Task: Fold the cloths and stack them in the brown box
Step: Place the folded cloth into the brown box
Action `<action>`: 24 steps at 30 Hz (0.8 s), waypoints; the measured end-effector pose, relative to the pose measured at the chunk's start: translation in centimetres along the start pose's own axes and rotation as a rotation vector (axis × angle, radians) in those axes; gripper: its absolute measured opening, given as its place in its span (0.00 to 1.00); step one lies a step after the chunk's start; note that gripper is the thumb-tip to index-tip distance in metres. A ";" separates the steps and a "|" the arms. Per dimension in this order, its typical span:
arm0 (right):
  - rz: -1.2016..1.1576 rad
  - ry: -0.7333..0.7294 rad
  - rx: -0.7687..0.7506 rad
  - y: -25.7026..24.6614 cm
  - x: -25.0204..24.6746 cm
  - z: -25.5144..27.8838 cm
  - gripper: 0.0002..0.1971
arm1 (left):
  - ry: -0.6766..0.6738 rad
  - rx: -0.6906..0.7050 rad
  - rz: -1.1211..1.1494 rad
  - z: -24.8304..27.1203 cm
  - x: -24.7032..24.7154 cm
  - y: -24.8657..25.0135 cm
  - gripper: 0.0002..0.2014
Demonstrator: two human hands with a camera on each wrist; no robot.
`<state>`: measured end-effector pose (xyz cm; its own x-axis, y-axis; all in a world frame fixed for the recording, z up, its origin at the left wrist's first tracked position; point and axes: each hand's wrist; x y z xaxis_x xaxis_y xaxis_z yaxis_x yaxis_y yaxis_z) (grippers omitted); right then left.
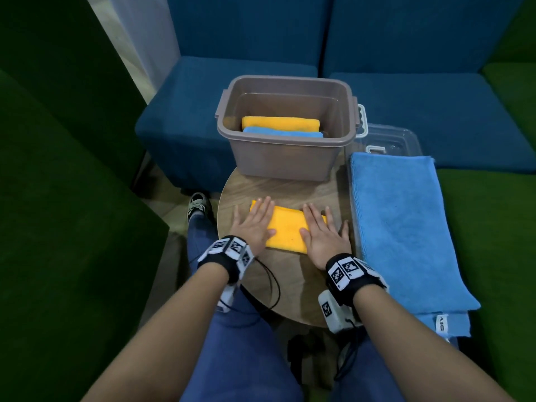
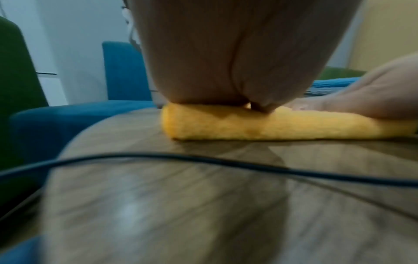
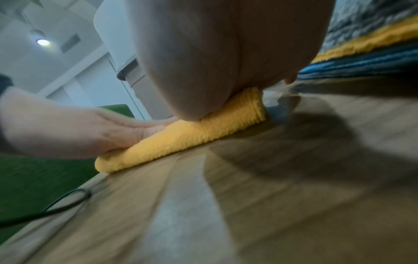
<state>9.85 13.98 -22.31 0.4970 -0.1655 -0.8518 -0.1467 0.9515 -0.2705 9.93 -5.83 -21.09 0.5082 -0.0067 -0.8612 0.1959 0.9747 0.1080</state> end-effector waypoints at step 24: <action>0.150 -0.186 -0.056 -0.3 -0.5 2.5 0.39 | 0.066 -0.030 -0.184 1.7 -0.5 -0.7 0.51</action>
<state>11.78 14.44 -20.70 0.6142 0.0317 -0.7885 -0.2749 0.9452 -0.1760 10.95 -6.84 -19.88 0.4099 -0.1716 -0.8958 0.2548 0.9646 -0.0682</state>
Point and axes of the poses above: each hand's wrist, its own z-axis away from the middle knuckle, its own x-axis out of the palm, y = z × x, and after that the axes turned 8 degrees about -y, right-handed
